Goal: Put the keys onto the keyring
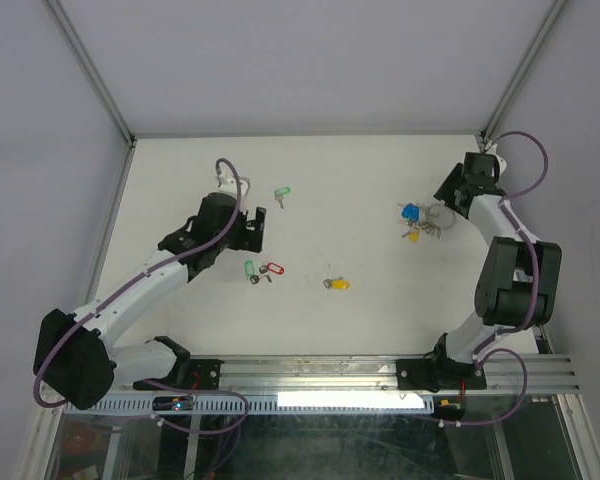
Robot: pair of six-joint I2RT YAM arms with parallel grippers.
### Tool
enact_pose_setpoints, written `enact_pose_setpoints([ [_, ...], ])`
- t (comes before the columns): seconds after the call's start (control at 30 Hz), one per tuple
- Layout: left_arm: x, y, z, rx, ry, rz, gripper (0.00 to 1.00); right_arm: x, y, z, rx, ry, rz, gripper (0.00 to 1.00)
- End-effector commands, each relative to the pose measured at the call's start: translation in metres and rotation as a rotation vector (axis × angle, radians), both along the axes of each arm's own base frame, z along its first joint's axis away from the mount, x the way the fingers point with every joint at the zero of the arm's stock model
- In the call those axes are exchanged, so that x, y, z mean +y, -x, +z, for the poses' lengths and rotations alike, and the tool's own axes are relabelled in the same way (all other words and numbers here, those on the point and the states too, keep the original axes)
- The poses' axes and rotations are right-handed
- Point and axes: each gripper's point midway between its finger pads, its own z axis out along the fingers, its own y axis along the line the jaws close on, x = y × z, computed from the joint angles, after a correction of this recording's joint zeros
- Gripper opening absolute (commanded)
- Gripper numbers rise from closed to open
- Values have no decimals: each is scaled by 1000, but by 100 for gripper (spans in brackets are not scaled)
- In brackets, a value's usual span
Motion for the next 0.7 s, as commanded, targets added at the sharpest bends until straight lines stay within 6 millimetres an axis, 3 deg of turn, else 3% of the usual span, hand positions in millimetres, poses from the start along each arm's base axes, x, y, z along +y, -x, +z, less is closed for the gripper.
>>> enact_pose_setpoints([
  [0.0, 29, -21, 2, 89, 159, 124, 99, 0, -14, 94, -181, -40, -59, 66],
  [0.1, 42, -28, -6, 143, 156, 204, 99, 34, -5, 125, -262, -153, 81, 74],
  [0.2, 47, -31, -5, 168, 129, 247, 99, 85, 18, 161, -417, -279, 337, 98],
  [0.3, 55, -29, 10, 98, 148, 280, 99, 116, 53, 189, -506, -328, 479, 99],
  [0.47, 82, -9, 69, -184, 223, 323, 99, 127, 110, 206, -543, -257, 556, 99],
  [0.57, 94, 10, 87, -310, 267, 325, 99, 129, 134, 208, -573, -216, 577, 99],
  [0.67, 101, 25, 91, -368, 298, 329, 99, 132, 146, 199, -595, -196, 590, 99],
])
